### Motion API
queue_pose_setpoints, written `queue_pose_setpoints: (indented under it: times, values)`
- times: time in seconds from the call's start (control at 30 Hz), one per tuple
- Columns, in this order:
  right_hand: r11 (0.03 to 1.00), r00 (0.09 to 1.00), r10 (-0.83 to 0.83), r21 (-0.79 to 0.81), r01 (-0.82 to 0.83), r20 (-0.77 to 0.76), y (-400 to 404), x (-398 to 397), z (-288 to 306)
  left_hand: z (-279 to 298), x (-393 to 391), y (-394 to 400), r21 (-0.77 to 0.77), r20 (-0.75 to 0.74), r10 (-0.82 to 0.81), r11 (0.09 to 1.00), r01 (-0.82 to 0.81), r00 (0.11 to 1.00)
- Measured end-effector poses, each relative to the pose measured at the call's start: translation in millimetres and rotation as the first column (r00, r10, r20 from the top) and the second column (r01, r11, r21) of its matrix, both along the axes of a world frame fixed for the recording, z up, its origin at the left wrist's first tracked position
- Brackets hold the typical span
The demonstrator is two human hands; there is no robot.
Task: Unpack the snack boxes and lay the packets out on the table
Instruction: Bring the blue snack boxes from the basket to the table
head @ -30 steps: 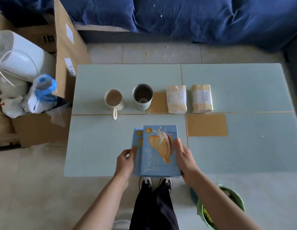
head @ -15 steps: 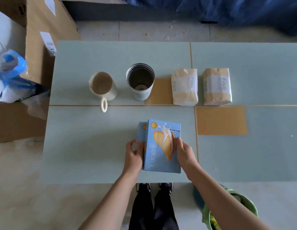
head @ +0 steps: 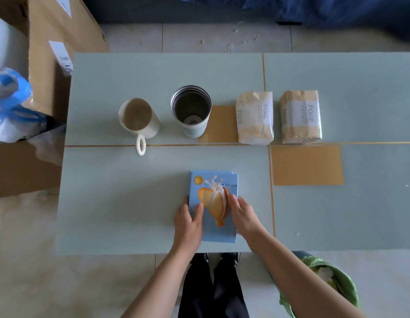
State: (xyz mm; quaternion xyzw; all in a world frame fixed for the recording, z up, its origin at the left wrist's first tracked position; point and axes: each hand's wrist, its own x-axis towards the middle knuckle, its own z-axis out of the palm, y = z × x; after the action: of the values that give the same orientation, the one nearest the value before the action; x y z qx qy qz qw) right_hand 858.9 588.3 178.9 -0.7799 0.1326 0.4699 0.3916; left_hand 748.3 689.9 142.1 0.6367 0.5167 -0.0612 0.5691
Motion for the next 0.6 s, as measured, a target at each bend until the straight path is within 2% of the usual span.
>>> queue_pose_setpoints:
  times: [0.17,0.4,0.6]
  values:
    - [1.000,1.000,-0.012,-0.011,0.012,-0.024,10,17,-1,-3,13,10,0.004,-0.006,0.023,1.000,-0.023,1.000]
    - [1.000,1.000,-0.010,-0.002,0.010,0.006,14,36,-2,7,41,15,0.086,-0.069,-0.102,0.990,0.108,0.992]
    - [1.000,0.999,0.006,0.015,-0.006,-0.053,7,35,4,11,42,22,0.044,-0.109,-0.125,0.990,0.131,0.986]
